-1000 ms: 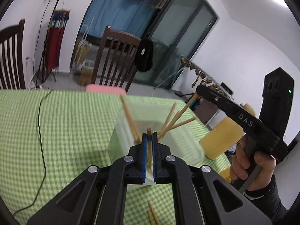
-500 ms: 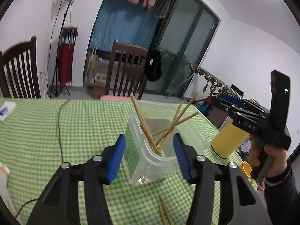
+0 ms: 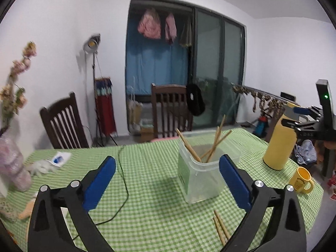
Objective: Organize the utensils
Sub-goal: 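Move both open tools back toward the remaining chopsticks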
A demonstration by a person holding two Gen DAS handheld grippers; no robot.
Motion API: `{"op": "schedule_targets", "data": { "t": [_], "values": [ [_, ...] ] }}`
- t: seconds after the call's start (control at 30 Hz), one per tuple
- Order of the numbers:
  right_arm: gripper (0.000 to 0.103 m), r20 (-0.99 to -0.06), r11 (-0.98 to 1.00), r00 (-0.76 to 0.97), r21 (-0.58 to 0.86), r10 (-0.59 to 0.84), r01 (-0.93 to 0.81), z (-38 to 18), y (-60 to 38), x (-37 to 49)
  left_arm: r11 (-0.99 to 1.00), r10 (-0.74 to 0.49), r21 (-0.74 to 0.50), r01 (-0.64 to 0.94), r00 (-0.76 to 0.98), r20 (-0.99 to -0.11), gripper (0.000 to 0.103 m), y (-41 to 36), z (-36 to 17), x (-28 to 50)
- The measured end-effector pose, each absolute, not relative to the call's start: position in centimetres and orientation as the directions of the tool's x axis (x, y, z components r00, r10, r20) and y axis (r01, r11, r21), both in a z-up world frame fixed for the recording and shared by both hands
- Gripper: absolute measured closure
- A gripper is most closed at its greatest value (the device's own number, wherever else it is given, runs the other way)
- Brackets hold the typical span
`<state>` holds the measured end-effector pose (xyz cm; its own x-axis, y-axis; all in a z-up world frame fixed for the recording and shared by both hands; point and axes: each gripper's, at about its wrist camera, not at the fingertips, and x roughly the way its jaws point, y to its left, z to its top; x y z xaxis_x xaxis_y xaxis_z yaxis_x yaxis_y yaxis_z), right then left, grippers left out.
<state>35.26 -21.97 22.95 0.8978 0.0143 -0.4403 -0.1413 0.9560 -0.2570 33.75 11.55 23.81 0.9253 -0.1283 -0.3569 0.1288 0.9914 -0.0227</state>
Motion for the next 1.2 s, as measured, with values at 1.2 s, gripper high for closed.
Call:
{"op": "schedule_targets", "data": {
  "t": [1.2],
  "values": [
    [0.015, -0.411, 0.964, 0.898, -0.135, 0.156, -0.229, 14.4, -21.7, 21.3, 0.992, 0.123, -0.002, -0.128, 0.96, -0.251, 0.007, 8.8, 16.8, 17.1]
  ]
}}
